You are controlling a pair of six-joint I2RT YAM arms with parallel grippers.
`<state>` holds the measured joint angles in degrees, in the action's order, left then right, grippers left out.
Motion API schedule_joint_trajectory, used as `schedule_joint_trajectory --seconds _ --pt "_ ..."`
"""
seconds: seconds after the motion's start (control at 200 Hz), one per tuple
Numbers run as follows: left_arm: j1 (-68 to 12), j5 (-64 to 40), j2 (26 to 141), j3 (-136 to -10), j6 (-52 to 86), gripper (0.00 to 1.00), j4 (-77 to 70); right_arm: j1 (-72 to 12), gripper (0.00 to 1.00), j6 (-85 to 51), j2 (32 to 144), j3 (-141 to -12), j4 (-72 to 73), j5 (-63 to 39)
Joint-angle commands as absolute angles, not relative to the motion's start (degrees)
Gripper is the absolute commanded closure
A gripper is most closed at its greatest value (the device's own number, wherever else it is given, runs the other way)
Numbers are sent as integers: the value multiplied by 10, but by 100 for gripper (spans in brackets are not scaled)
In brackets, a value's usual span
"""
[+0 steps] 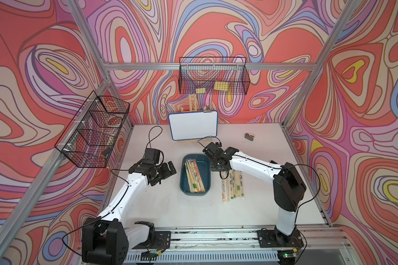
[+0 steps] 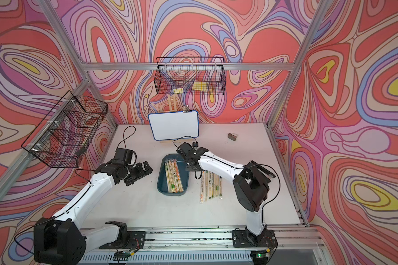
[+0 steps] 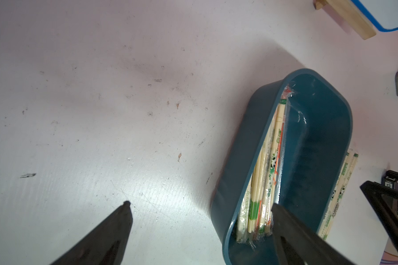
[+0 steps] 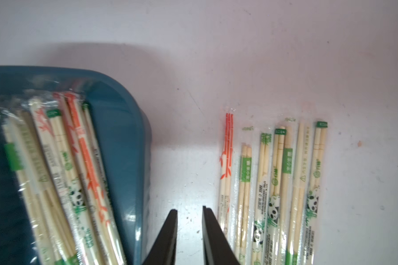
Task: Take the paired disposable chopsticks out of the storage box
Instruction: Place the paired disposable chopsticks at the center of the board, then pick up the paired disposable chopsticks from the storage box.
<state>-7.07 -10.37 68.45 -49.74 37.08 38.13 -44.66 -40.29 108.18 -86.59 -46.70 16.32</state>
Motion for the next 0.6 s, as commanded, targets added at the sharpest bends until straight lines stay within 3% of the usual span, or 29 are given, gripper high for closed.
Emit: schedule_joint_trajectory --seconds 0.0,0.596 --pt "-66 -93 677 -492 368 0 388 -451 75 -382 1074 -891 -435 104" --pt "-61 -67 684 -500 359 0 401 -505 75 -364 1234 -1043 -431 14"
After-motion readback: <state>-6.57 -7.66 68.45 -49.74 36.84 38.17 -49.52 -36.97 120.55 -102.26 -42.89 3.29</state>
